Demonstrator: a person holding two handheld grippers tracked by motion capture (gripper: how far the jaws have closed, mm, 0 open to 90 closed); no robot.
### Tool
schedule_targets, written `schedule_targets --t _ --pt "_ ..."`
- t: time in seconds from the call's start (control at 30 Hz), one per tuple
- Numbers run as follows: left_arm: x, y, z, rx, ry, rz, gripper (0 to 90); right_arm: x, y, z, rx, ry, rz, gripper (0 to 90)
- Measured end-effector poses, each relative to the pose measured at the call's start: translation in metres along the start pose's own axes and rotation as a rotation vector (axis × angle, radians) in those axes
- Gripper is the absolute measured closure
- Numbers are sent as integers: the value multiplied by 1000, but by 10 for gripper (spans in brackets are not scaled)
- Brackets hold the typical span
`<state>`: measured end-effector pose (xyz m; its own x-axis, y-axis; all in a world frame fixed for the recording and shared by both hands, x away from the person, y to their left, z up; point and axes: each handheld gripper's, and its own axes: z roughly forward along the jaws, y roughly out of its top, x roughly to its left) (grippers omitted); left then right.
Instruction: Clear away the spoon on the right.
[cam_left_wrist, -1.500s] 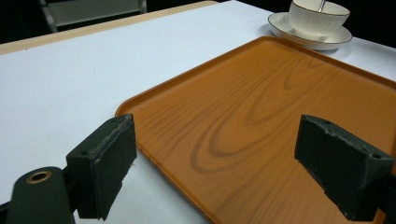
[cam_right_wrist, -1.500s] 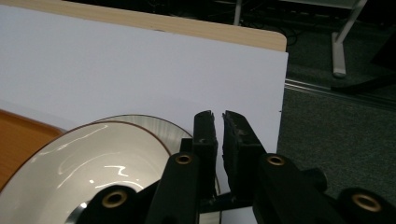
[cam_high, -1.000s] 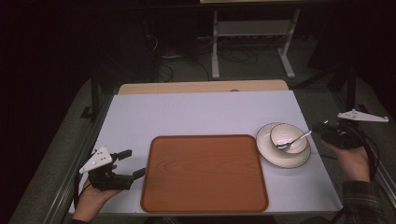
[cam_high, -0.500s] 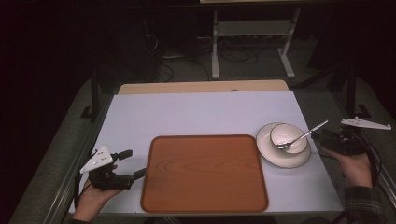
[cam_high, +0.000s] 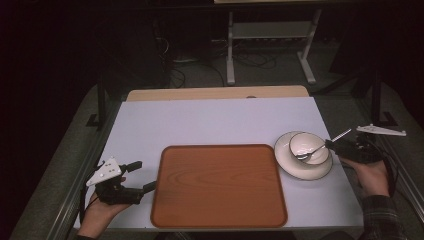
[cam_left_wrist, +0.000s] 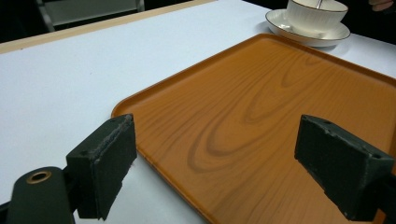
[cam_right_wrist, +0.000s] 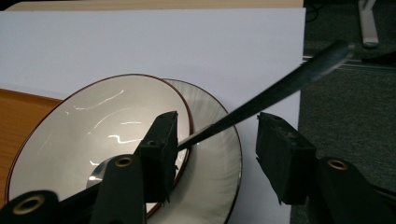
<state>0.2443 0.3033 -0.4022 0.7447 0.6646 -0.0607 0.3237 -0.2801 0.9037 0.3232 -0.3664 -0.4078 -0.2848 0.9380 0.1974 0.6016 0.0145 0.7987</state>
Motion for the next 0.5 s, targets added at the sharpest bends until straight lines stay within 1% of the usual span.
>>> schedule_targets --t 0.13,0.27,0.4,0.5 --pt "0 0 -1 -1 2 -2 126 1 1 5 10 13 -6 525" --pt "0 -1 -1 -2 4 -3 126 2 2 6 4 19 -6 566" --pt "0 0 -1 -2 3 -3 125 3 3 6 0 9 -14 617" --pt "0 -1 -1 -1 2 -3 126 3 4 4 -15 3 -19 646"
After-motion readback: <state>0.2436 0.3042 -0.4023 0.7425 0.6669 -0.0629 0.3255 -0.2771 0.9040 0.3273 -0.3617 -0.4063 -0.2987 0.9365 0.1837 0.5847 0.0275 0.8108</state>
